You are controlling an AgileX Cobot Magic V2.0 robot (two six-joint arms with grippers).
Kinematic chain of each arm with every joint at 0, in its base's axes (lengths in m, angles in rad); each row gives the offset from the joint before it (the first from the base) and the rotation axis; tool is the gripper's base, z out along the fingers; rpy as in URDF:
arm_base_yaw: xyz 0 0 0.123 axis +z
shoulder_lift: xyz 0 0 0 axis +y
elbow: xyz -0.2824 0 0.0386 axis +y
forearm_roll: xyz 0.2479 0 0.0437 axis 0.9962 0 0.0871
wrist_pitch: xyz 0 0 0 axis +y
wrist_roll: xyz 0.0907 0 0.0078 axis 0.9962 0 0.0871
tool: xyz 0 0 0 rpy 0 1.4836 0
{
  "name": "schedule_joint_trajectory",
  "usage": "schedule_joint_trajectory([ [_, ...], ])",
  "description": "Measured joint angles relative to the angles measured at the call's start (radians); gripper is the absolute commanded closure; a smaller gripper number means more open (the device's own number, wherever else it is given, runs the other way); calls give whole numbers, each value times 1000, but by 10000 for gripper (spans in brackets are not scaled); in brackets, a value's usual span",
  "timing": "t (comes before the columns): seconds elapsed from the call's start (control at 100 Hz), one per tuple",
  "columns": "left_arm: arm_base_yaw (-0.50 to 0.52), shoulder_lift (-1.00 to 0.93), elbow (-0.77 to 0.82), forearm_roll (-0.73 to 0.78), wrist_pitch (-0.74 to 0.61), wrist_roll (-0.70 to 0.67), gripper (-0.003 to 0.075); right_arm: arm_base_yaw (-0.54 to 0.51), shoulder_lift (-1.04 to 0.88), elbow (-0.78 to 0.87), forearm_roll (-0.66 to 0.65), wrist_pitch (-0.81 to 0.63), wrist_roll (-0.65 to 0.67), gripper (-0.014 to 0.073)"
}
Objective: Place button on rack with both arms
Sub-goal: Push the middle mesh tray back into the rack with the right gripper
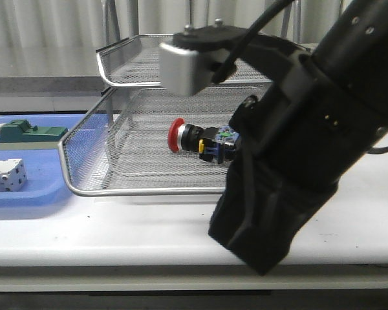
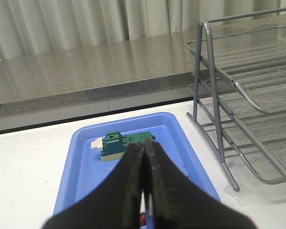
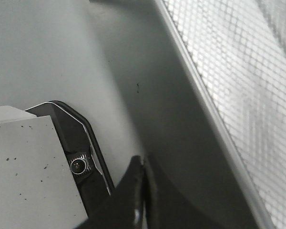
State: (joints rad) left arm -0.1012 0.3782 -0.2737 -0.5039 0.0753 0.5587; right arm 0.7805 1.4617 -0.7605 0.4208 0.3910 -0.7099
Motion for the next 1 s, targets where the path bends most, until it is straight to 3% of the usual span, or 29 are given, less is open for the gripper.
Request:
schedule_joint_trajectory([
  [0.72,0,0,0,0,0,0,741,33,150,-2,-7,-356,-15,660],
  [1.0,0,0,0,0,0,0,741,-53,206,-51,-20,-428,-15,660],
])
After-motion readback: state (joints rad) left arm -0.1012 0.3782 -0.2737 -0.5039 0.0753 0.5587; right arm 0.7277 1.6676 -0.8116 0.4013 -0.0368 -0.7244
